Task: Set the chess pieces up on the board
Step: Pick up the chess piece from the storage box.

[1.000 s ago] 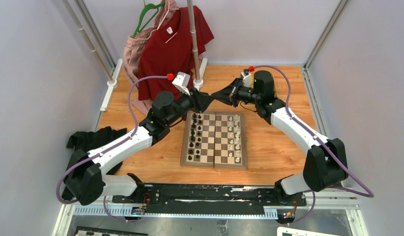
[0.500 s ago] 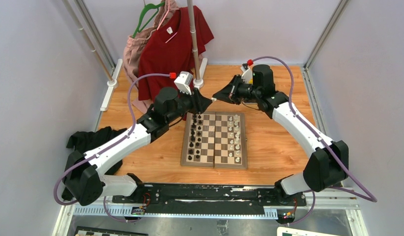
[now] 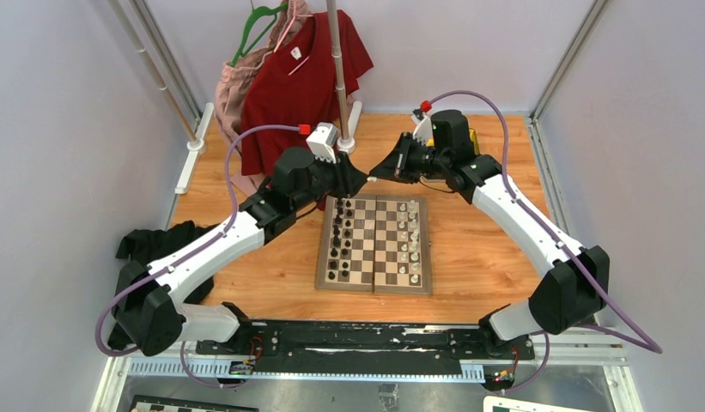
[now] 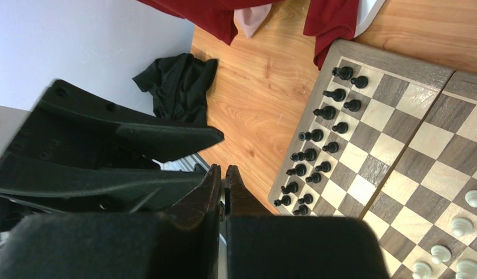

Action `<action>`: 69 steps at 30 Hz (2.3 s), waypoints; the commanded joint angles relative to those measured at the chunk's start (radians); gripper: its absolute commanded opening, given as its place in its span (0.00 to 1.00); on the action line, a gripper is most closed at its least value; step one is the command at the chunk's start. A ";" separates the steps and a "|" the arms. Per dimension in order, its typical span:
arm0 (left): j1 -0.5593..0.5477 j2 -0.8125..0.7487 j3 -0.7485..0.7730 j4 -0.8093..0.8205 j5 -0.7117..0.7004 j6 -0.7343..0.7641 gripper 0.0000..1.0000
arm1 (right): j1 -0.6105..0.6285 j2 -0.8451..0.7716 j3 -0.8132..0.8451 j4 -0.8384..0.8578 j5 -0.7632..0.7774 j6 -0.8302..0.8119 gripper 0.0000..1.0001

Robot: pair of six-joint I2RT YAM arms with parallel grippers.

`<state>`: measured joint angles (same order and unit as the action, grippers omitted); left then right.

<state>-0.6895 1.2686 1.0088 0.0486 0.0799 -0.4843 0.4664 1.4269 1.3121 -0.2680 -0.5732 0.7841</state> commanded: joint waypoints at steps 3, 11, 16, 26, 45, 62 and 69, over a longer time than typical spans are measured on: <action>0.005 0.009 0.063 0.034 0.031 -0.014 0.41 | 0.035 0.025 0.031 -0.063 0.028 -0.069 0.00; 0.005 0.010 0.058 0.026 0.036 -0.017 0.40 | 0.037 0.026 0.054 -0.077 0.046 -0.088 0.00; 0.005 0.014 0.059 0.029 0.056 -0.016 0.39 | 0.037 0.031 0.061 -0.083 0.057 -0.095 0.00; 0.005 0.015 0.041 0.030 0.088 -0.022 0.37 | 0.039 0.052 0.084 -0.086 0.077 -0.112 0.00; 0.005 0.069 0.057 0.002 0.105 -0.012 0.35 | 0.043 0.065 0.101 -0.089 0.090 -0.120 0.00; 0.005 0.077 0.079 -0.008 0.070 -0.002 0.33 | 0.065 0.080 0.116 -0.129 0.115 -0.160 0.00; 0.005 0.063 0.074 -0.014 0.056 0.001 0.32 | 0.075 0.072 0.109 -0.139 0.129 -0.172 0.00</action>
<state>-0.6838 1.3476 1.0485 0.0196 0.1497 -0.5011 0.5198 1.5028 1.3949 -0.3817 -0.4606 0.6369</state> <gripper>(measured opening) 0.324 0.022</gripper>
